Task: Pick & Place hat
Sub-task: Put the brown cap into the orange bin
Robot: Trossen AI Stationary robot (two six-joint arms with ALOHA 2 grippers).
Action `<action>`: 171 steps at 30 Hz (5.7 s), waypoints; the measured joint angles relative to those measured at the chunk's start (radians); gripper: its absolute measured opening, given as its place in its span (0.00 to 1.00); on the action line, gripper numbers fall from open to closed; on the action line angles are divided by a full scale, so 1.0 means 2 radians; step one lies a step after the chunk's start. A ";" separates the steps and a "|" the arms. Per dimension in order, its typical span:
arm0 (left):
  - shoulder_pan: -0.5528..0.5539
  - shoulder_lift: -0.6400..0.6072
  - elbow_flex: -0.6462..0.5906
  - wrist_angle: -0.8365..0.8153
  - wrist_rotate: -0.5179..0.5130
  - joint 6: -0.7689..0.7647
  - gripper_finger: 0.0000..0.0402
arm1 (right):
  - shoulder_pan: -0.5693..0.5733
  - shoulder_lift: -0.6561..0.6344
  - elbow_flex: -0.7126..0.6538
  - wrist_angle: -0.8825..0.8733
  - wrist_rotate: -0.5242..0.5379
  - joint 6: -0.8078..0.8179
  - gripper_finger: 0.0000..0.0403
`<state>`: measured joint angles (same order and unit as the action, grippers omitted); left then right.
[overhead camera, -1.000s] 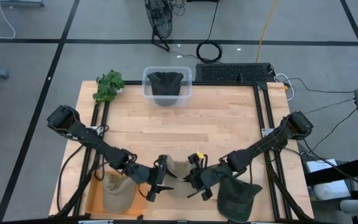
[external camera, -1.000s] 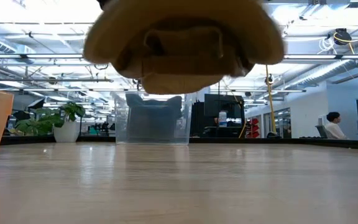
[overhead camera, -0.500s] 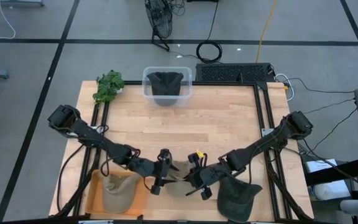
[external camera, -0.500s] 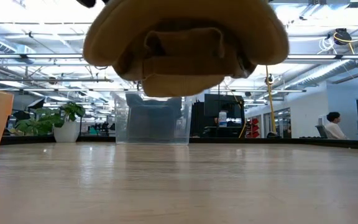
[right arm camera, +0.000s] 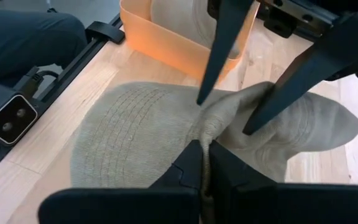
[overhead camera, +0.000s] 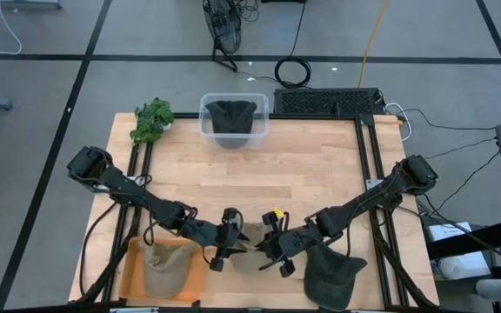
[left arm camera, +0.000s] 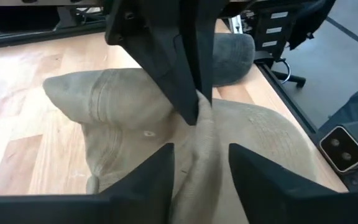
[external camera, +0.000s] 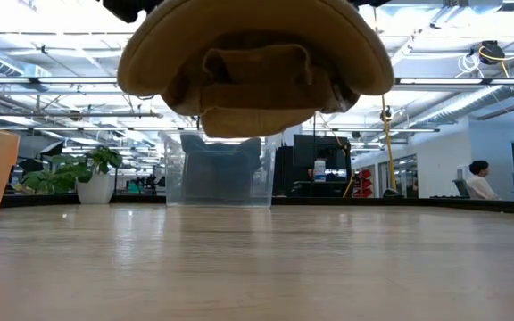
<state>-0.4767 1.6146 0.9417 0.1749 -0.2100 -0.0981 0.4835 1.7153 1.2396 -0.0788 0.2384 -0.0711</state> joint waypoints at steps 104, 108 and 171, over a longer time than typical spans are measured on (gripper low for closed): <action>-0.378 -0.173 -0.073 -0.396 -0.100 -0.438 0.12 | 0.023 0.000 -0.087 0.136 0.090 0.079 0.23; -0.378 -0.173 -0.073 -0.390 -0.100 -0.444 0.12 | 0.023 0.000 -0.095 0.150 0.090 0.078 0.23; -0.362 -0.137 -0.061 -0.405 -0.012 -0.472 0.32 | -0.065 0.138 0.061 0.301 -0.060 -0.019 0.23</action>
<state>-1.2015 1.3397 0.8196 -0.6359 -0.2335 -1.0416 0.3527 1.9911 1.3616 0.5233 0.1188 -0.1085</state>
